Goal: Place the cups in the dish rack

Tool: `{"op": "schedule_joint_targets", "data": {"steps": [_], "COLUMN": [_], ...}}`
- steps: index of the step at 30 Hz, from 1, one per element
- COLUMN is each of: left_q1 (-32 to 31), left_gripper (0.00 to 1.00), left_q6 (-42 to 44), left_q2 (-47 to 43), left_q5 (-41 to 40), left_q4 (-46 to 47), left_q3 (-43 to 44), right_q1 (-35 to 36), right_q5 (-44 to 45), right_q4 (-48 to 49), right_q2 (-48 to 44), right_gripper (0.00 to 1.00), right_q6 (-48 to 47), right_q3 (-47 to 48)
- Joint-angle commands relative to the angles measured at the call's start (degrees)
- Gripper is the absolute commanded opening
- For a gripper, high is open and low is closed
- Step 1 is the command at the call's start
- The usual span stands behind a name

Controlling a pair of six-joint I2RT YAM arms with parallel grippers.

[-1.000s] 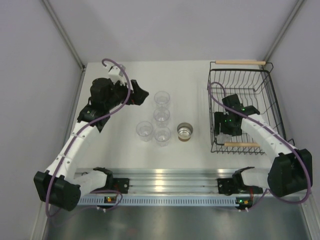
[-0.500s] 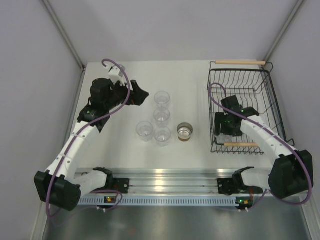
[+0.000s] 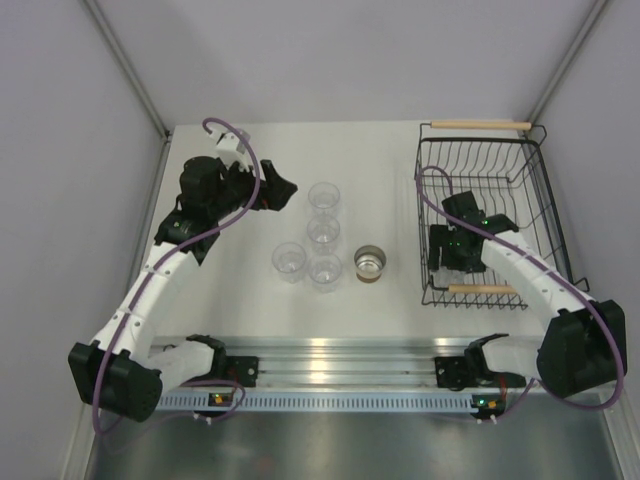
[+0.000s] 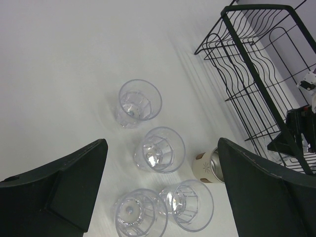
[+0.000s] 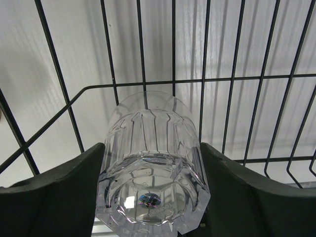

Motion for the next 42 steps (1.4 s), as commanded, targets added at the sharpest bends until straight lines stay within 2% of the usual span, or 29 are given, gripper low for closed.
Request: {"op": "schedule_joint_targets", "data": {"steps": [1,2,3,17,33,42], "left_q1": [0.43,0.43,0.52,0.70,0.96,0.96], "left_gripper": [0.99,0.99,0.99,0.99,0.99,0.98], "left_q6": [-0.24,-0.24,-0.24,-0.06,1.34,-0.23], "left_q2": [-0.53,-0.53,-0.62,-0.71,-0.97,1.75], "left_q5": [1.05,1.05,1.05,1.14,-0.70,-1.76], "left_q4": [3.48,3.40,3.39,3.48,3.04,0.24], "left_q3": [-0.33,-0.25,-0.24,-0.42,-1.56,-2.26], "right_q1": [1.36,1.53,1.45,1.71,1.71,1.71], "right_q5": [-0.42,-0.42,-0.42,0.81,5.90,6.17], "right_q4": [0.52,0.61,0.61,-1.15,-9.15,-6.60], "right_q2": [-1.44,-1.52,-1.61,-4.07,-8.38,-14.44], "right_gripper": [0.80,0.98,0.99,0.99,0.99,0.99], "right_q6": [0.05,0.05,0.05,0.23,-1.00,-2.76], "right_q3": [-0.71,-0.71,-0.71,0.78,15.53,19.06]}}
